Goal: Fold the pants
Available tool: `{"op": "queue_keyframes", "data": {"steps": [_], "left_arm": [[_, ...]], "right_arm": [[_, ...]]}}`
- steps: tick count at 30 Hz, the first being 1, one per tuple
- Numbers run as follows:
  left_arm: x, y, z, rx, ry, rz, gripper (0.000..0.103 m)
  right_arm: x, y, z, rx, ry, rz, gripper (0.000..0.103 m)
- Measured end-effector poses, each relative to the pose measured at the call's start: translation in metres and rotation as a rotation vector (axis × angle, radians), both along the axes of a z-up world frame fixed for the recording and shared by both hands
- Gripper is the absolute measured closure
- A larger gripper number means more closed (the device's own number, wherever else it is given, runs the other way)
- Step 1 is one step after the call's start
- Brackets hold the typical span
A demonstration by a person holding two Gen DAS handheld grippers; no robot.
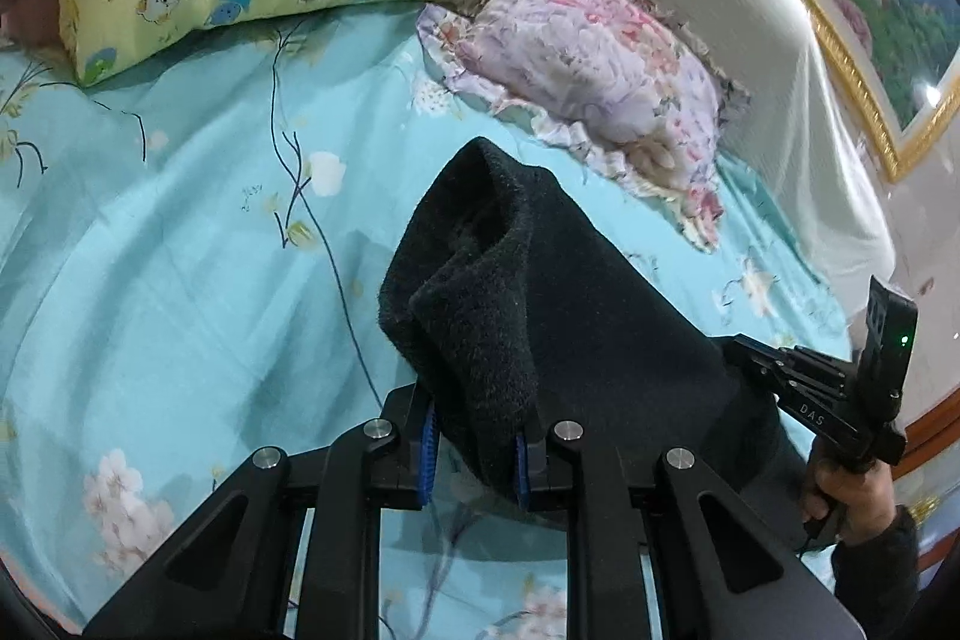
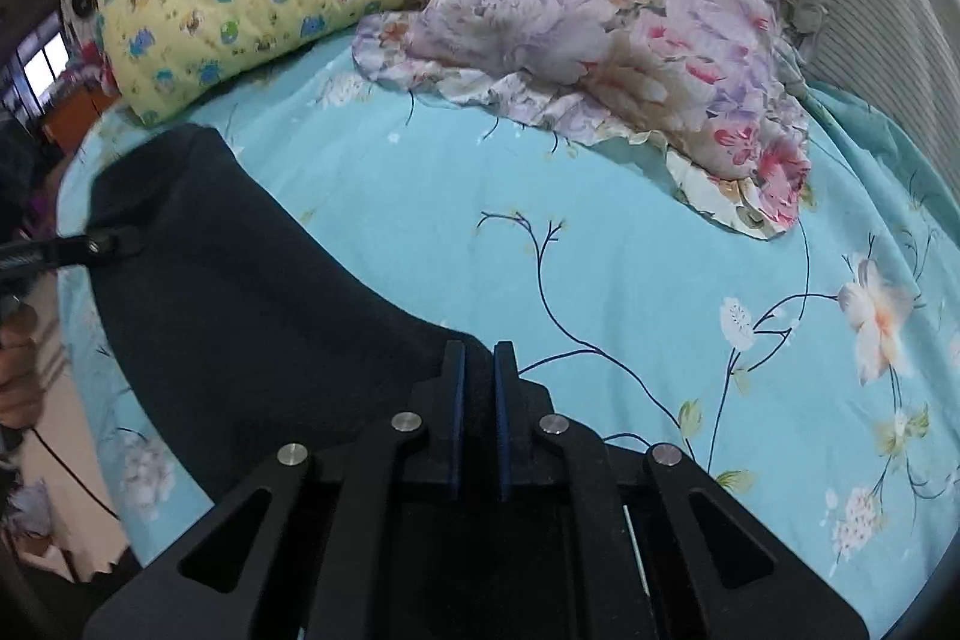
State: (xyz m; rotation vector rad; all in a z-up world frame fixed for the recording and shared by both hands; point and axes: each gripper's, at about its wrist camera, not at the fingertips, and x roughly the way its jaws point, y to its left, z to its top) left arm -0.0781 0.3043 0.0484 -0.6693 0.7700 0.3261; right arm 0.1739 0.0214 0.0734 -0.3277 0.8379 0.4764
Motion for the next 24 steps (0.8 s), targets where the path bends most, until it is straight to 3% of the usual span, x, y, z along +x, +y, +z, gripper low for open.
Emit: {"op": "queue_keyframes", "data": {"steps": [8,10,13,18,21,24], "left_arm": [[0.008,0.018,-0.043,-0.026,0.050,-0.022,0.082],[0.005,0.017,-0.044,-0.012,0.051,-0.026,0.078],[-0.002,0.015,-0.042,0.022,0.058,-0.029,0.072],[-0.023,0.014,-0.020,0.092,0.045,0.028,0.062],[-0.039,0.018,-0.002,0.096,0.003,0.095,0.058],[-0.045,0.017,0.012,0.077,-0.032,0.102,0.053]], "right_arm": [[0.009,0.008,-0.043,-0.012,0.071,-0.050,0.093],[0.010,0.006,-0.049,-0.003,0.078,-0.076,0.087],[0.007,0.000,-0.048,-0.012,0.037,-0.126,0.063],[-0.008,-0.019,-0.030,0.067,0.013,-0.171,0.063],[-0.026,-0.036,-0.014,0.123,-0.011,-0.193,0.062],[-0.052,-0.058,-0.002,0.182,-0.033,-0.225,0.057]]}}
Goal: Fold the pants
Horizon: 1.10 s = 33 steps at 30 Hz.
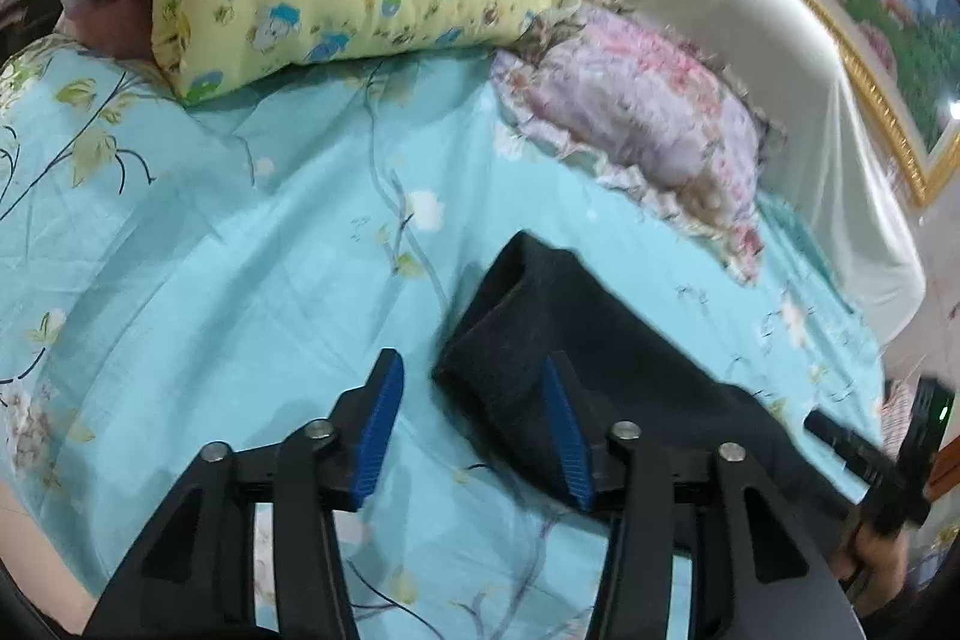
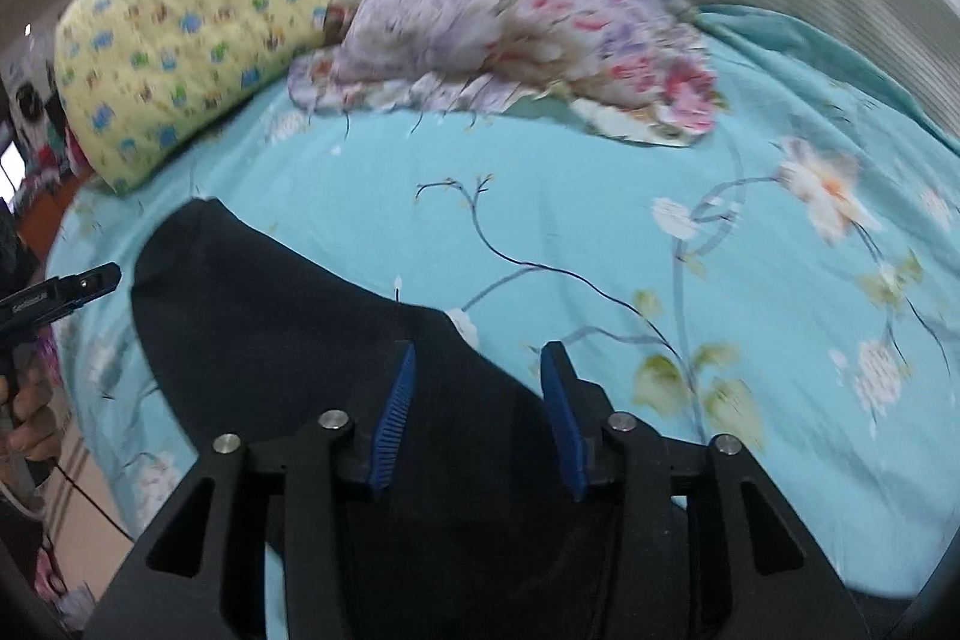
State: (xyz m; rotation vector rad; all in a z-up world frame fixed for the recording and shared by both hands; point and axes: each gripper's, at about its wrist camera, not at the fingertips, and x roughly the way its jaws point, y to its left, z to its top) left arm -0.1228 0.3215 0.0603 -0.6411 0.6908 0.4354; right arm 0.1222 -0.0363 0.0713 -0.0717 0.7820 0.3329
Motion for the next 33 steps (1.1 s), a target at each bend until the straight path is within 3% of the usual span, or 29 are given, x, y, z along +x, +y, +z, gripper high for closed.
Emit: {"op": "queue_keyframes", "data": {"steps": [9,33], "left_arm": [[0.037,-0.057,0.022,0.007,-0.019,-0.158,0.042],[0.152,-0.255,0.018,0.035,0.032,-0.673,0.030]], "right_arm": [[-0.061,-0.055,0.000,0.106,0.014,-0.109,0.056],[-0.193,-0.181,-0.027,0.320,0.003,-0.460,0.050]]}}
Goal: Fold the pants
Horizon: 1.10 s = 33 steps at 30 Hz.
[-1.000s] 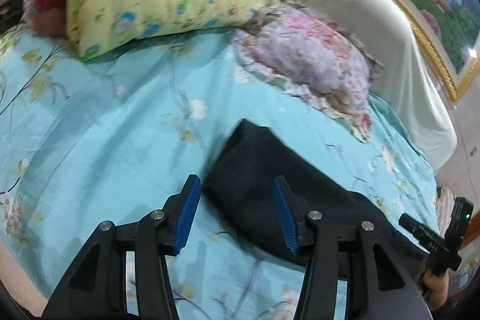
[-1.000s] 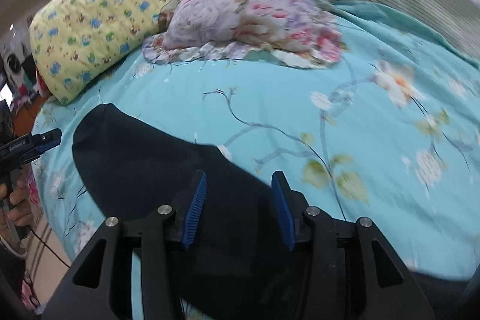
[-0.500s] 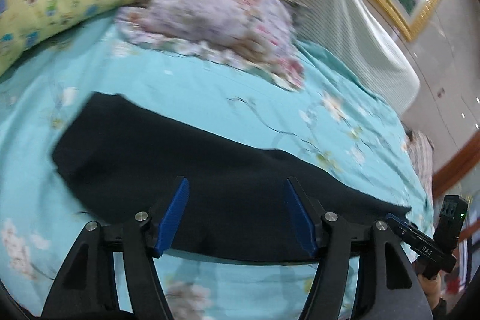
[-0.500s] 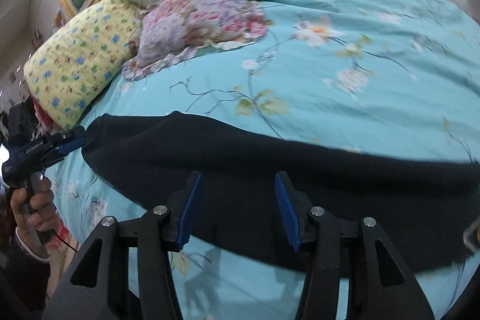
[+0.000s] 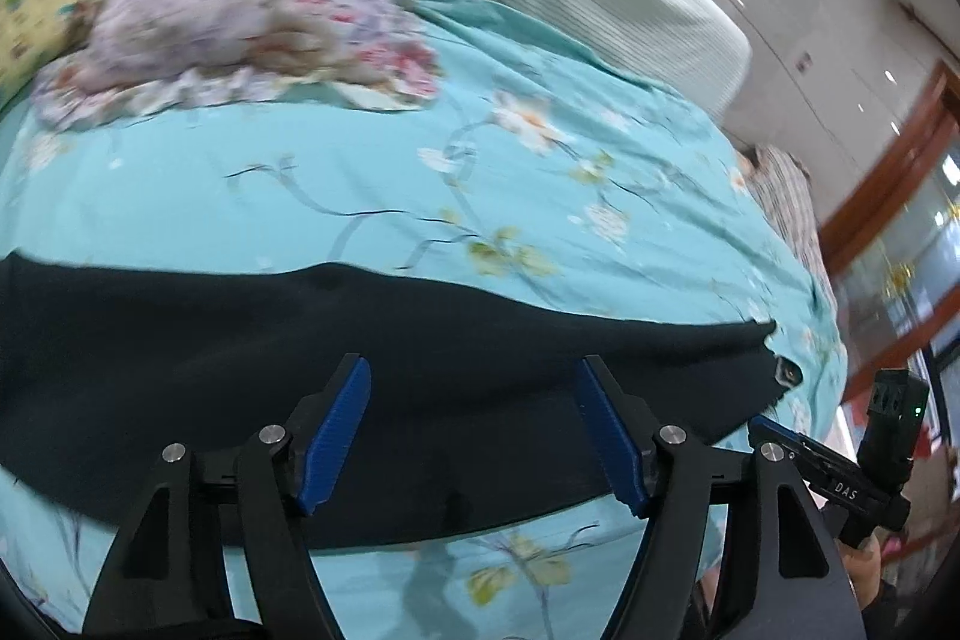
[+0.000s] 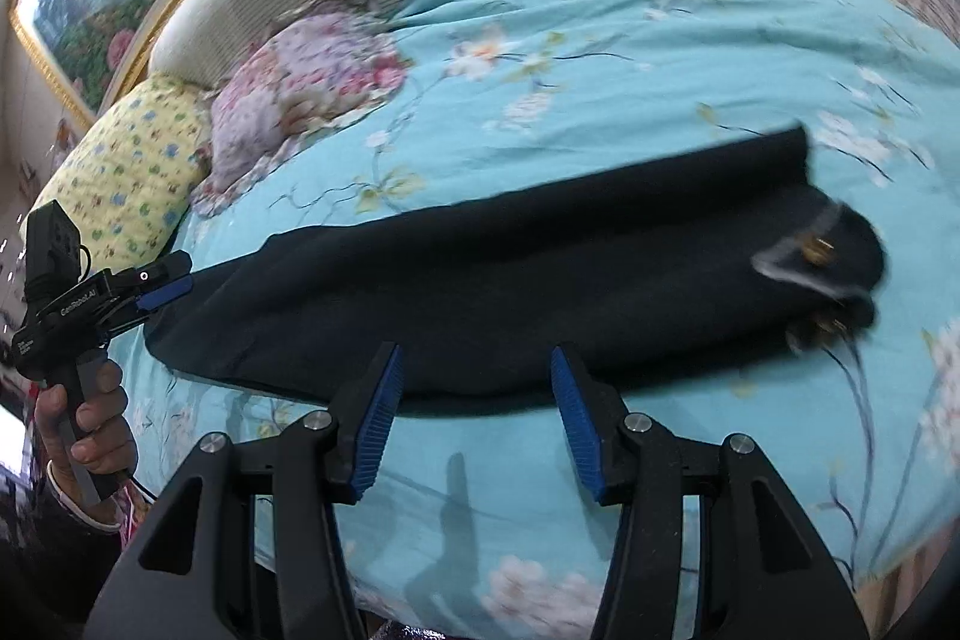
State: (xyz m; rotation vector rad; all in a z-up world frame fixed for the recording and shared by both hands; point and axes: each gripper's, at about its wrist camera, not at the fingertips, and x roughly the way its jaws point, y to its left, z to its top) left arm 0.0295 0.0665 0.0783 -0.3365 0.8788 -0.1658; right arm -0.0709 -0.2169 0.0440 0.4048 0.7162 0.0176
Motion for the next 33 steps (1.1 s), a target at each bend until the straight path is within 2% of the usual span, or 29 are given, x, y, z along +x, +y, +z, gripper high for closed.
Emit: {"op": "queue_keyframes", "data": {"steps": [19,28,33], "left_arm": [[0.062,-0.107,-0.001,0.068,0.056,-0.300,0.023],[0.090,-0.169,-0.015,0.140,0.110,-0.496,0.023],[0.109,-0.198,-0.024,0.128,0.157,-0.584,0.023]], "right_arm": [[-0.039,-0.077,-0.022,0.174,-0.024,-0.281,0.035],[-0.036,-0.097,-0.028,0.288,-0.071,-0.326,0.034],[-0.032,-0.109,-0.034,0.356,-0.115,-0.348,0.034]]}}
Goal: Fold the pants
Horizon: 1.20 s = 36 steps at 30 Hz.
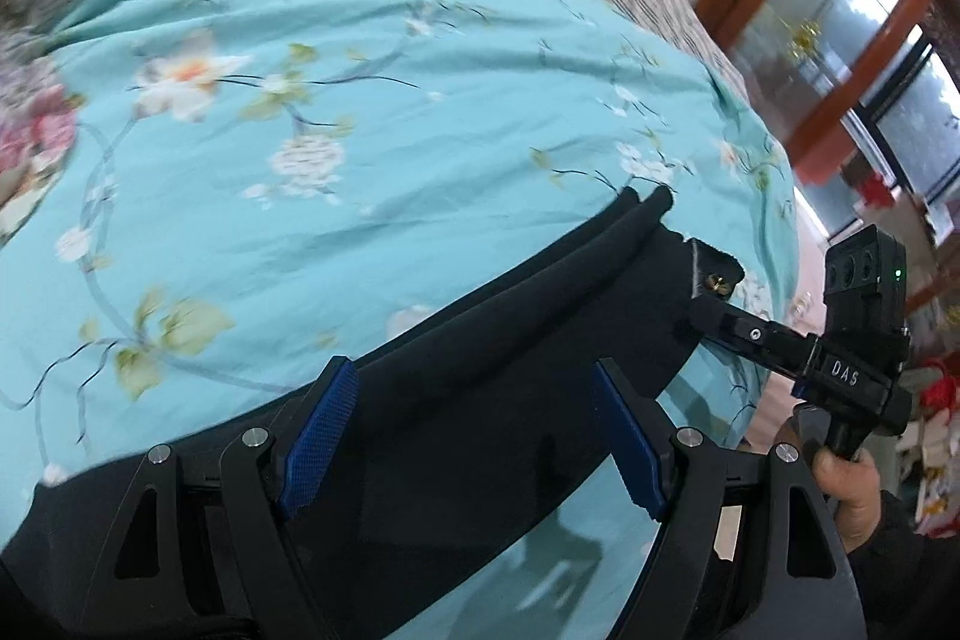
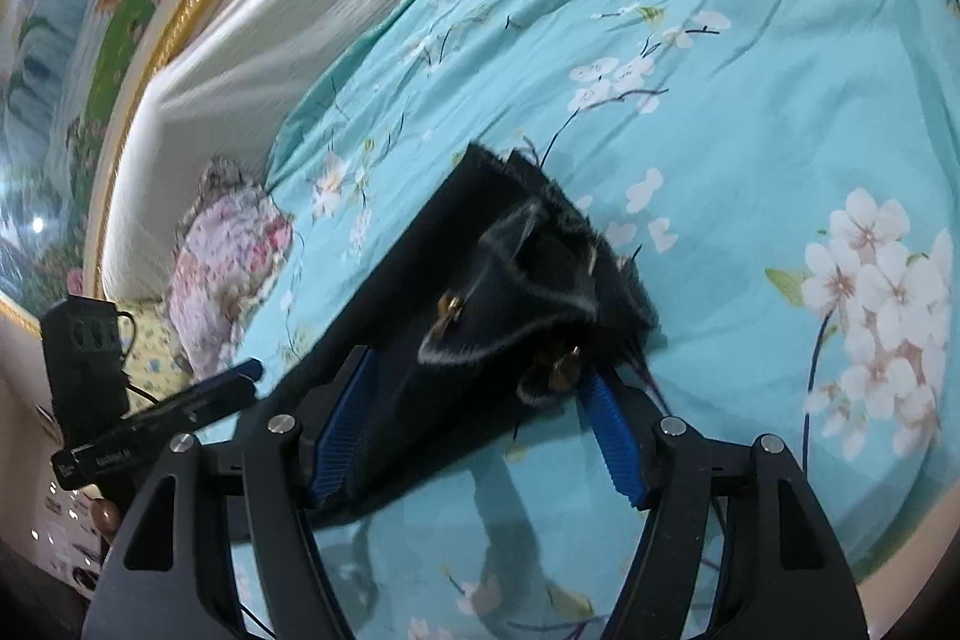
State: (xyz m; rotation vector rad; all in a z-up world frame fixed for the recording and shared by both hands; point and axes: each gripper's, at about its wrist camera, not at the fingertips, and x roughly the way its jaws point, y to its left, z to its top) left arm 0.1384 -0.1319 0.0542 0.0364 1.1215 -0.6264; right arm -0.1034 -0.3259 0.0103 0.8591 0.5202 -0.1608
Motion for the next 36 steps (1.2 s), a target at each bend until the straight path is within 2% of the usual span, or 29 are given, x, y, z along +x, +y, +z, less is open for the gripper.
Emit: {"op": "queue_keyframes", "data": {"steps": [1,5,8,13,18,20,22,23,25,29,33,36], "left_arm": [[0.004,-0.005,-0.002,-0.005,0.014,-0.012,0.023],[0.024,-0.035,-0.011,-0.005,0.067,-0.071,0.023],[0.036,-0.063,-0.019,0.035,0.088,-0.119,0.023],[0.051,-0.106,-0.030,0.065,0.120,-0.210,0.024],[0.063,-0.138,-0.045,0.083,0.165,-0.289,0.038],[0.066,-0.146,-0.046,0.085,0.159,-0.315,0.042],[0.067,-0.154,-0.045,0.071,0.162,-0.348,0.063],[0.068,-0.156,-0.044,0.063,0.167,-0.359,0.068],[0.066,-0.162,-0.040,0.051,0.157,-0.380,0.087],[0.057,-0.162,-0.030,0.046,0.095,-0.390,0.091],[0.049,-0.145,-0.009,-0.015,0.053,-0.379,0.092],[0.042,-0.130,0.010,-0.061,0.019,-0.360,0.092]], "right_arm": [[0.000,-0.001,0.000,-0.001,-0.008,-0.003,0.036],[-0.004,-0.012,-0.009,0.003,-0.006,-0.022,0.084],[-0.013,-0.022,-0.019,0.058,-0.048,-0.027,0.088],[-0.019,-0.025,-0.019,0.040,-0.066,-0.020,0.089],[-0.023,-0.029,-0.020,0.041,-0.078,-0.019,0.089],[-0.026,-0.030,-0.021,0.036,-0.079,-0.019,0.089],[-0.026,-0.029,-0.021,0.025,-0.077,-0.014,0.089],[-0.026,-0.029,-0.022,0.024,-0.077,-0.012,0.089],[-0.026,-0.029,-0.022,0.023,-0.079,-0.008,0.089],[-0.025,-0.027,-0.020,0.014,-0.085,0.006,0.089],[-0.025,-0.023,-0.013,0.010,-0.108,0.034,0.089],[-0.026,-0.016,-0.001,-0.002,-0.159,0.068,0.089]]}}
